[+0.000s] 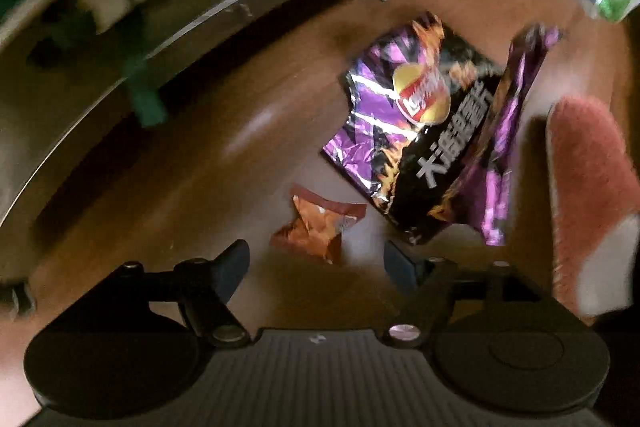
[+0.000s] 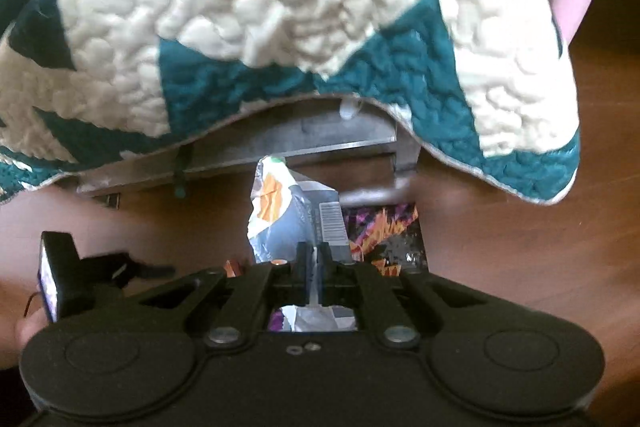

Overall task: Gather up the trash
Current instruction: 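Grasp the small orange snack packet with the left gripper while the right holds the silver wrapper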

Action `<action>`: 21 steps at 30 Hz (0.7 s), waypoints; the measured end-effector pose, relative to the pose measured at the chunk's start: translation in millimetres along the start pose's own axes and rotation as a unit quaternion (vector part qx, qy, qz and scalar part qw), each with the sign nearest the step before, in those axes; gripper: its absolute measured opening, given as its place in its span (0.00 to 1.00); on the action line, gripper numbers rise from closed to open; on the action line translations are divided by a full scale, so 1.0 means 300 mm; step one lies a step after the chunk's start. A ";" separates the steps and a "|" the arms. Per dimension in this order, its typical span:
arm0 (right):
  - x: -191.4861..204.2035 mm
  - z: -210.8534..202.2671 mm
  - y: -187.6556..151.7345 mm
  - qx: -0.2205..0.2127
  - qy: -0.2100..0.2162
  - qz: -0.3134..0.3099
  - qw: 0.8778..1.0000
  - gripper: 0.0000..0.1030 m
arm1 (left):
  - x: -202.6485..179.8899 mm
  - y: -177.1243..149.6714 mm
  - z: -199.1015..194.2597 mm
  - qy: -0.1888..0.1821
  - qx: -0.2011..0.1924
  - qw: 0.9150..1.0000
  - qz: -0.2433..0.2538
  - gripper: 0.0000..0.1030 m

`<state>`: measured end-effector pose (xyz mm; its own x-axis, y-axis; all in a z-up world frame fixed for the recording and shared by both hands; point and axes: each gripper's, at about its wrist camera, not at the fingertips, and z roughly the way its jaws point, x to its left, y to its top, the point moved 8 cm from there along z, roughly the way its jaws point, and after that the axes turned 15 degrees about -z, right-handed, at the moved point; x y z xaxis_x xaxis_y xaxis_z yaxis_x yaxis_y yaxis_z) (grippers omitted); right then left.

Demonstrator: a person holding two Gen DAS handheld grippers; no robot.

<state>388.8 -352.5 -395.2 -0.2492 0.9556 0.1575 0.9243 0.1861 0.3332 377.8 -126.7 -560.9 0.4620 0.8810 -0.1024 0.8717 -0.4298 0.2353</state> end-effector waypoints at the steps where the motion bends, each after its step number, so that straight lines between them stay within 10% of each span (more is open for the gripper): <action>1: -0.001 0.015 -0.008 0.007 0.004 0.002 1.000 0.03 | -0.001 0.004 0.030 0.000 0.002 1.000 0.010 0.71; 9: -0.006 0.061 -0.041 0.039 0.018 0.024 0.999 0.03 | 0.009 0.031 0.163 -0.014 0.020 1.000 0.019 0.68; 13: -0.012 0.070 -0.042 0.043 0.015 0.029 0.999 0.03 | -0.004 0.025 0.190 -0.012 0.035 0.999 0.020 0.38; 21: -0.048 0.057 -0.031 0.035 -0.010 0.041 0.999 0.03 | 0.026 0.028 0.154 -0.003 0.046 0.998 -0.041 0.32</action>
<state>388.8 -364.2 -416.3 -0.1667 0.9724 0.1632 0.9593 0.1217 0.2547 396.4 -132.8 -604.5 0.3900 0.9126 -0.1225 0.9174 -0.3738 0.1365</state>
